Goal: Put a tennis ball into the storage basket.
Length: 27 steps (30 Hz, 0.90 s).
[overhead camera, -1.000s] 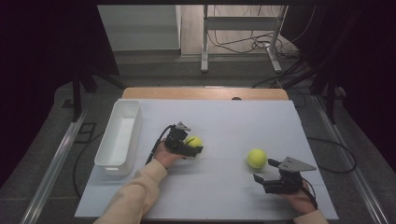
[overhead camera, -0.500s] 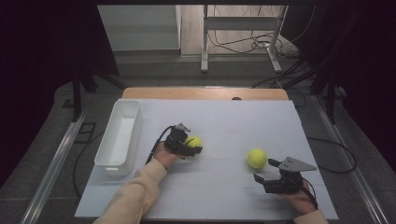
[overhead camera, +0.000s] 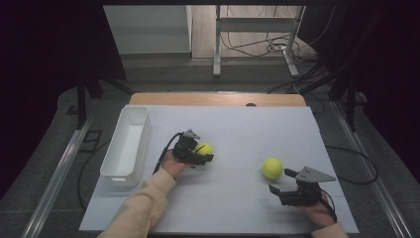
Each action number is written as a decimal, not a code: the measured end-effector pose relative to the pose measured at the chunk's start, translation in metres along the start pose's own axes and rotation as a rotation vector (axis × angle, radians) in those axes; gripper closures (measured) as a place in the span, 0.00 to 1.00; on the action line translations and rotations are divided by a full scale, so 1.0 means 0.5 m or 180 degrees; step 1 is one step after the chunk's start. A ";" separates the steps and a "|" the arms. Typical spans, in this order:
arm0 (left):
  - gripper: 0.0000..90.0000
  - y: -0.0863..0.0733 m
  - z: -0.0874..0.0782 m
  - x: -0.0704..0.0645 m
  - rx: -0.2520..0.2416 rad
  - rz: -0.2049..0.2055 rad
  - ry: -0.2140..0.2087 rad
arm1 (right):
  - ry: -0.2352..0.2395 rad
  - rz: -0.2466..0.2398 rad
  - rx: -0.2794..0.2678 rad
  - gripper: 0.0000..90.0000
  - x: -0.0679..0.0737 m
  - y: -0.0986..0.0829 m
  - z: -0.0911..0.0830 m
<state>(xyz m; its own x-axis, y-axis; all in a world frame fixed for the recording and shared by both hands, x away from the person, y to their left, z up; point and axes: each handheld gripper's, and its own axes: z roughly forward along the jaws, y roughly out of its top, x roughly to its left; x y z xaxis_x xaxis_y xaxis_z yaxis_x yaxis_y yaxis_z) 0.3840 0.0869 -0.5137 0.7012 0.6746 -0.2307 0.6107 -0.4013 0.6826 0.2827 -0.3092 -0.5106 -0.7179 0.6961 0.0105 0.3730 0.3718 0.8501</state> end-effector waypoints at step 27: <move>0.29 0.017 -0.068 -0.017 -0.0333 0.0071 -0.0001 | -0.0013 -0.0016 0.0020 0.16 0.000 0.000 0.000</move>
<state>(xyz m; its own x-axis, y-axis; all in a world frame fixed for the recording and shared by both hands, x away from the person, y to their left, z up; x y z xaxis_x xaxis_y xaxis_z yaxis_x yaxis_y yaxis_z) 0.3706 0.0988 -0.4826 0.7143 0.6660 -0.2148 0.5531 -0.3493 0.7563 0.2827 -0.3090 -0.5108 -0.7174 0.6967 0.0040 0.3730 0.3792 0.8468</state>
